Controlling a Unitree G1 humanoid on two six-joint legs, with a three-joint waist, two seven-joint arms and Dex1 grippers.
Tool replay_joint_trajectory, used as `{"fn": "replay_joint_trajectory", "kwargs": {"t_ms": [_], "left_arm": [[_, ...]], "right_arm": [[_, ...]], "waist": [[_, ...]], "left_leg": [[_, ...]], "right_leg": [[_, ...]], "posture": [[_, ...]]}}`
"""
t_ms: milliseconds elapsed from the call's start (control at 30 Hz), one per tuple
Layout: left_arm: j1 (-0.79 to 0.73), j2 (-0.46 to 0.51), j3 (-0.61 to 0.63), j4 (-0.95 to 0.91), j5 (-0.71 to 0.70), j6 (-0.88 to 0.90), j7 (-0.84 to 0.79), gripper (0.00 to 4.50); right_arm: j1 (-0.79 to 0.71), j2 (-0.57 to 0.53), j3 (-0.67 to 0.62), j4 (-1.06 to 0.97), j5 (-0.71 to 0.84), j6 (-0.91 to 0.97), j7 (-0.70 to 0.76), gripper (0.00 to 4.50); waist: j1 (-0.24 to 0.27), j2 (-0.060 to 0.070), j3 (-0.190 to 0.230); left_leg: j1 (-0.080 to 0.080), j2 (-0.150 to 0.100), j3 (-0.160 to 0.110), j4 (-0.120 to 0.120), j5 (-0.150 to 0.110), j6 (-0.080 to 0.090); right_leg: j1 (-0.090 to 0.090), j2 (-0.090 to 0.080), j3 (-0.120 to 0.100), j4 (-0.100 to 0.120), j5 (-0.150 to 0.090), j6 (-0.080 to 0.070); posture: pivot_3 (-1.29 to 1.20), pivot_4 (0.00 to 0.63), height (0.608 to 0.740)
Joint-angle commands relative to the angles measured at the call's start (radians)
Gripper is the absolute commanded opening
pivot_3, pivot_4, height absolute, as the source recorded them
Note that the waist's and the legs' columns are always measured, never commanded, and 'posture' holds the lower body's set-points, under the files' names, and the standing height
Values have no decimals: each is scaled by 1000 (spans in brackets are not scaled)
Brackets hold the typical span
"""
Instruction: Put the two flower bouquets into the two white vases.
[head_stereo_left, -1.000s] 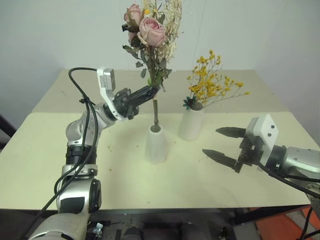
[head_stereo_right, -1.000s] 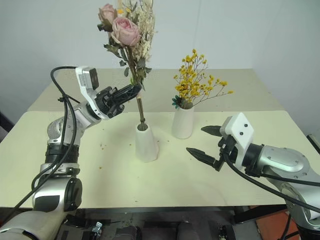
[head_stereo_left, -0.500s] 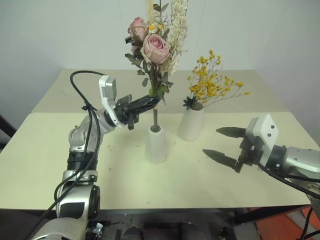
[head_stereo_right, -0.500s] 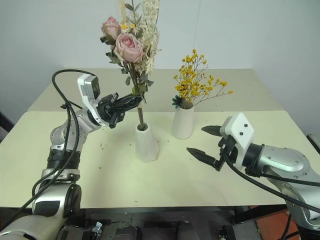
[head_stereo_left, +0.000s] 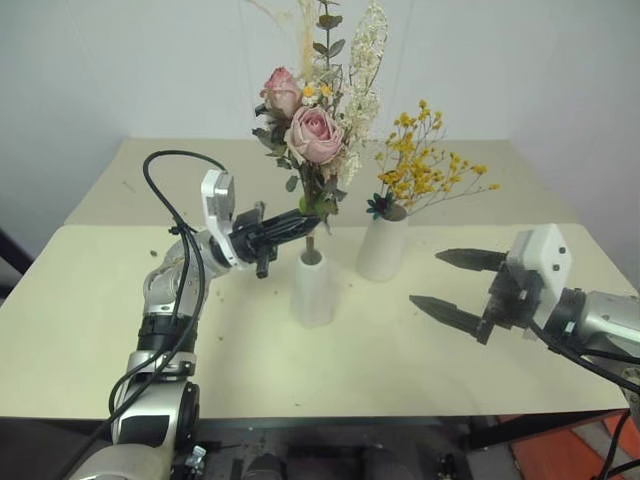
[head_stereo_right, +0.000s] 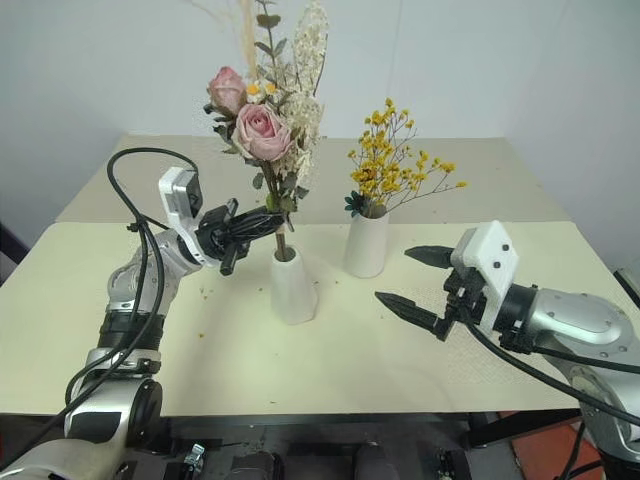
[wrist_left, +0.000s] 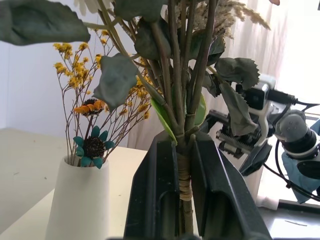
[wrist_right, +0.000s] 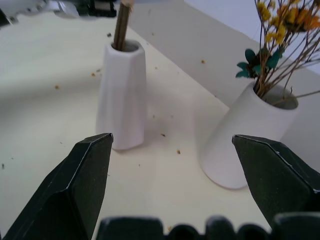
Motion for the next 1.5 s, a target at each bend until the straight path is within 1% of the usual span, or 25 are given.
{"fn": "replay_joint_trajectory", "kwargs": {"t_ms": [33, 133, 200, 233, 300, 467, 633, 733, 833, 900, 1033, 1167, 1267, 1333, 1500], "left_arm": [[11, 1, -2, -27, 10, -47, -13, 107], [19, 4, 1, -32, 11, -46, -11, 107], [24, 10, 2, -34, 10, -43, -15, 812], [27, 14, 2, -35, 8, -42, -19, 969], [31, 19, 2, -40, 9, -40, -20, 1489], [36, 51, 0, -64, 10, -28, -27, 2997], [52, 125, -35, -35, 101, -63, -16, 4455], [60, 159, -27, -40, 116, -68, -12, 4455], [71, 210, -2, -65, 104, -45, -16, 4455], [87, 250, -2, -76, 123, -53, -9, 4455], [151, 337, 65, -117, 103, -54, 17, 4455], [234, 426, 193, -199, 28, 0, 43, 4455], [314, 503, 243, -259, 48, 4, 73, 4455], [381, 541, 297, -308, 35, 13, 78, 4455], [498, 581, 402, -380, 11, 14, 101, 4455]], "right_arm": [[-10, -1, -51, -26, 47, -22, 11, 4500], [-6, -8, -52, -26, 56, -22, 16, 4500], [-5, -10, -49, -27, 55, -23, 16, 4500], [-4, -11, -46, -26, 53, -23, 15, 4500], [-2, -13, -46, -27, 52, -24, 15, 4500], [2, -14, -43, -24, 46, -25, 15, 4500], [6, -13, -28, -19, 14, -33, 5, 4500], [6, -9, -25, -17, 4, -36, 3, 4500], [4, -9, -21, -14, -6, -36, 0, 4500], [5, -10, -21, -13, -12, -35, -1, 4500], [24, -22, -52, -14, -11, -30, 15, 4500], [84, -54, -152, 0, 5, -31, 72, 4500], [136, -77, -240, 26, 12, -41, 138, 4500], [173, -94, -292, 57, -2, -53, 185, 4500], [217, -137, -366, 149, -37, -90, 266, 4500]], "waist": [[0, 0, 0], [1, 0, 0], [1, 0, 0], [1, 0, 0], [0, 0, 0], [0, 0, 0], [-1, 0, 0], [-1, 0, 0], [-1, 0, 0], [-3, 0, 0], [-5, 0, 0], [-2, 0, 0], [-1, 0, 0], [-1, 0, 0], [1, 0, 0]], "left_leg": [[0, 0, 0, 0, 0, 0], [0, 0, 0, 0, 0, 0], [0, 0, 0, 0, 0, 0], [0, 0, 0, 0, 0, 0], [0, 0, 0, 0, 0, 0], [0, 0, 0, 0, 0, 0], [0, 0, 0, 0, 0, 0], [0, 0, 0, 0, 0, 0], [0, 0, 0, 0, 0, 0], [0, 0, 0, 0, 0, 0], [0, 1, 0, 0, 0, 0], [0, 1, 0, 0, 0, 0], [0, 1, 0, 0, 0, 0], [1, 1, 1, 0, 0, 0], [2, 2, 1, -1, 0, 0]], "right_leg": [[0, 0, 0, 0, 0, 0], [0, 0, 0, 0, 0, 0], [0, 0, 0, 0, 0, 0], [0, 0, 0, 0, 0, 0], [0, 0, 0, 0, 0, 0], [0, 0, 0, 0, 0, 0], [0, 0, 0, 0, 0, 0], [0, 0, 0, 0, 0, 0], [0, 0, 0, 0, 0, 0], [0, 0, 0, 0, 0, 0], [0, 0, 0, 0, 0, 0], [-1, 0, 0, 0, 0, 0], [-1, 0, 0, 0, 0, 0], [0, 0, 0, 0, -1, 0], [1, 0, 0, 0, -1, 0]], "posture": [[0, 150, 740], [0, 150, 740], [0, 150, 740], [0, 150, 740], [0, 150, 740], [0, 150, 740], [0, 150, 740], [0, 150, 740], [0, 150, 740], [0, 150, 740], [0, 150, 740], [0, 150, 740], [0, 150, 740], [0, 150, 740], [0, 150, 740]]}}
